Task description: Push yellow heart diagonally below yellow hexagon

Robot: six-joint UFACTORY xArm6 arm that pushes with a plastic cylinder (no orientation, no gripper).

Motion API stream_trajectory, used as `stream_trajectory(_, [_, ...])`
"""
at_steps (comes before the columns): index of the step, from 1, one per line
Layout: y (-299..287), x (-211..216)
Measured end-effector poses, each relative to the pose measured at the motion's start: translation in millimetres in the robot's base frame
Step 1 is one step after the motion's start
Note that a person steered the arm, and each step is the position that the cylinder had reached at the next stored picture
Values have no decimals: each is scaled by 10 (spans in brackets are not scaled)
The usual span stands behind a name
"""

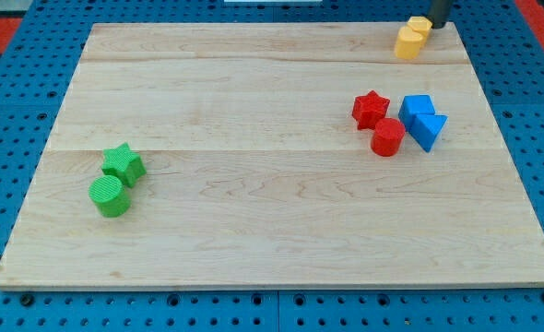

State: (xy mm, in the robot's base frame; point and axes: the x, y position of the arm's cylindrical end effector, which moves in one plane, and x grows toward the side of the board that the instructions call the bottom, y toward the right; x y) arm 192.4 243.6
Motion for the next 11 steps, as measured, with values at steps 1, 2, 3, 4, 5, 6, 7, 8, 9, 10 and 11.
stream_trajectory(1, [-146, 614])
stream_trajectory(2, [-630, 902])
stream_trajectory(3, [-609, 790])
stream_trajectory(4, [240, 836])
stream_trajectory(5, [477, 216])
stream_trajectory(6, [-277, 22])
stream_trajectory(7, [-1330, 634])
stream_trajectory(8, [-1885, 1041])
stream_trajectory(9, [-2261, 938])
stream_trajectory(10, [-3059, 342])
stream_trajectory(11, [-3318, 880])
